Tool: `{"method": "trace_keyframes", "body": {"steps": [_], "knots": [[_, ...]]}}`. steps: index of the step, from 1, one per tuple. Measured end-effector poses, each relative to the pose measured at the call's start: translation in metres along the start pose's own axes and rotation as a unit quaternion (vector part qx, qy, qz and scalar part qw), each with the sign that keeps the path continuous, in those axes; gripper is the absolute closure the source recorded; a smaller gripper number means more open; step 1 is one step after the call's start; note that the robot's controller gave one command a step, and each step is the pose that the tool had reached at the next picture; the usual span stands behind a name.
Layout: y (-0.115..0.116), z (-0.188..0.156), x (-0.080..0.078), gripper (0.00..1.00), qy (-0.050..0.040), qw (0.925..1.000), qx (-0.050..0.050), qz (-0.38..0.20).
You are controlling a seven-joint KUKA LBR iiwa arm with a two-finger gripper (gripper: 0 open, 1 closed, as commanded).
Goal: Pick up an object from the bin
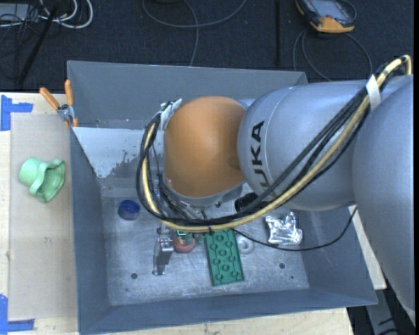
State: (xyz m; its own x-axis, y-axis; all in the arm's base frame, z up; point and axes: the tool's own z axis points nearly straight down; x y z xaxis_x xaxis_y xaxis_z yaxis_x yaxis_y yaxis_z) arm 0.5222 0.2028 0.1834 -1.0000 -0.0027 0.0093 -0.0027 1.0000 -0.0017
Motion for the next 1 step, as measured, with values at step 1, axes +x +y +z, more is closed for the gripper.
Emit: {"method": "trace_keyframes", "body": {"steps": [1], "knots": [[-0.0583,0.1029,-0.0053,0.0,-0.0005,0.9891,0.0,-0.147]]}}
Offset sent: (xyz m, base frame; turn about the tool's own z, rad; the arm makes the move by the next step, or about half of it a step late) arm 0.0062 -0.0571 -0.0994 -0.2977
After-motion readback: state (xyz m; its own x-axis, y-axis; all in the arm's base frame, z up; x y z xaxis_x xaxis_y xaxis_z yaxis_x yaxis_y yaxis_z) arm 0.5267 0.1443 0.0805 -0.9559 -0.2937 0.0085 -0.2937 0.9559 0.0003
